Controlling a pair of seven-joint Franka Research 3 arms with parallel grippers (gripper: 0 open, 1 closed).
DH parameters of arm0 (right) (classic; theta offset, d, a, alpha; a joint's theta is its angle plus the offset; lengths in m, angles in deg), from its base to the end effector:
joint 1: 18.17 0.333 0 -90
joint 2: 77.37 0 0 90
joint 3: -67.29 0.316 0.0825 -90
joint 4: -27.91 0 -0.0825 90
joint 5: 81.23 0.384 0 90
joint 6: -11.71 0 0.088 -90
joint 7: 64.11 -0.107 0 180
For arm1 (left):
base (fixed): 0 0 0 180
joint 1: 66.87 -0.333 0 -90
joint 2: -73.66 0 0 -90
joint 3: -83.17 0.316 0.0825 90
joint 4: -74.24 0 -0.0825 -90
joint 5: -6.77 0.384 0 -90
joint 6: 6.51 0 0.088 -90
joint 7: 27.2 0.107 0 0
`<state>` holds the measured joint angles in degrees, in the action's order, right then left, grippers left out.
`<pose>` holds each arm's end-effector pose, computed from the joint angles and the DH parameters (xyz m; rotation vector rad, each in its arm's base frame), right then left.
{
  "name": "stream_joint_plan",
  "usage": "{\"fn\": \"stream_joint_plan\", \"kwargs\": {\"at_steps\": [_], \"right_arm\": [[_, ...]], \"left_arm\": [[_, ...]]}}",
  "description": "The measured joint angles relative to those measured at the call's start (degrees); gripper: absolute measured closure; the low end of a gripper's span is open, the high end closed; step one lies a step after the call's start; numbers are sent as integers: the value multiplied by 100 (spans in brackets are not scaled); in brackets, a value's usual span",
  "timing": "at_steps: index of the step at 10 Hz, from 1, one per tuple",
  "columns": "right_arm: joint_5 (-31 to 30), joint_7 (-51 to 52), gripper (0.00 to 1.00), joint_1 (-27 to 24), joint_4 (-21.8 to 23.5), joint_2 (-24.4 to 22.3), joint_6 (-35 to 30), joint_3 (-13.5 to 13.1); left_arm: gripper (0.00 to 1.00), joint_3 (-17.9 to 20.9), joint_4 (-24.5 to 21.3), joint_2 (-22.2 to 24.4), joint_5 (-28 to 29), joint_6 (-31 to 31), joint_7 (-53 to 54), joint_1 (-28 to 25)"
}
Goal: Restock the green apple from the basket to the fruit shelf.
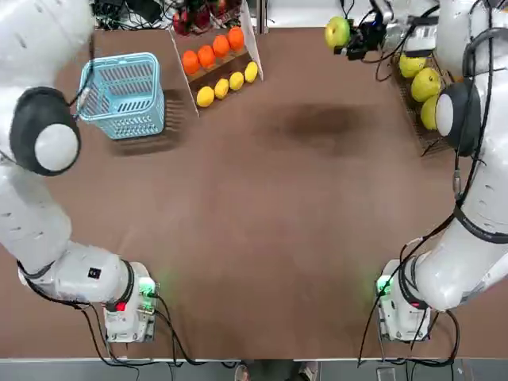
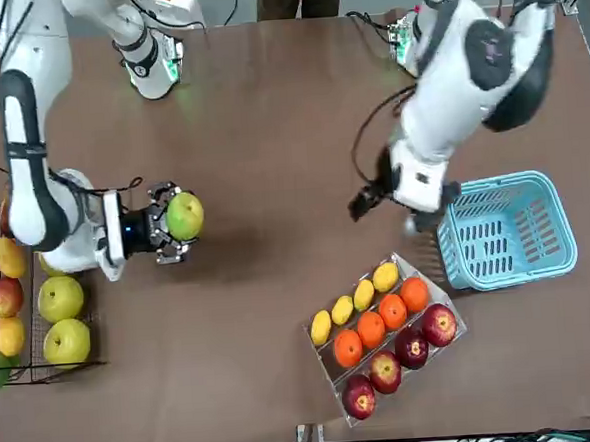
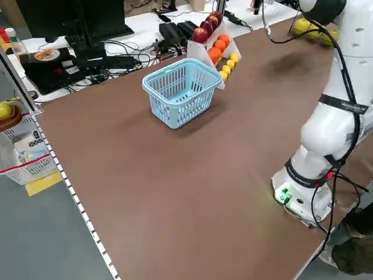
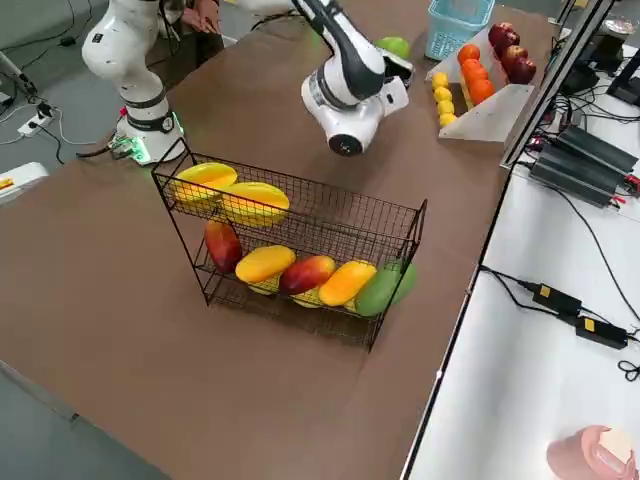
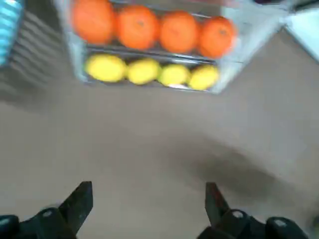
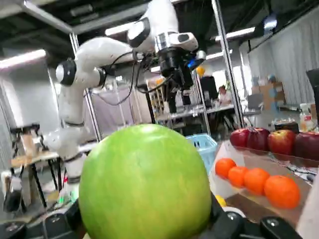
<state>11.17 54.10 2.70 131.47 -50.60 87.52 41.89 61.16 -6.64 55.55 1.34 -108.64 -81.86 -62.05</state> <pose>0.6135 0.1099 0.3572 -1.2079 -1.1470 -0.9706 0.5995 -0.2723 0.5414 2.8303 0.7589 -0.1150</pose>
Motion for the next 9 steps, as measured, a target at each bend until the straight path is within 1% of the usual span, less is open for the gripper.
{"fn": "stream_joint_plan", "kwargs": {"at_steps": [1,2,3,4,5,6,8,9], "right_arm": [[-311,-151,12,-4,-244,-55,37,-155],[-639,-231,12,-4,-469,-97,126,-281],[-926,-271,12,-4,-671,-110,226,-377],[-1182,-282,12,-2,-853,-110,302,-457],[-1496,-283,12,2,-1051,-112,393,-537],[-1829,-313,12,5,-1270,-114,449,-616],[-2495,-411,12,11,-1690,-118,491,-721],[-2825,-463,12,14,-1917,-121,508,-781]], "left_arm": [[0,1,-182,143,82,137,393,-403],[0,-1,-262,254,291,222,643,-690],[0,-4,-280,364,518,371,941,-864],[0,-8,-293,469,654,541,1465,-986],[0,-9,-298,575,673,732,2094,-1150],[0,-7,-302,651,673,885,2520,-1283],[0,3,-306,721,673,1017,2948,-1317],[0,170,-305,791,673,1044,3418,-1199]]}}
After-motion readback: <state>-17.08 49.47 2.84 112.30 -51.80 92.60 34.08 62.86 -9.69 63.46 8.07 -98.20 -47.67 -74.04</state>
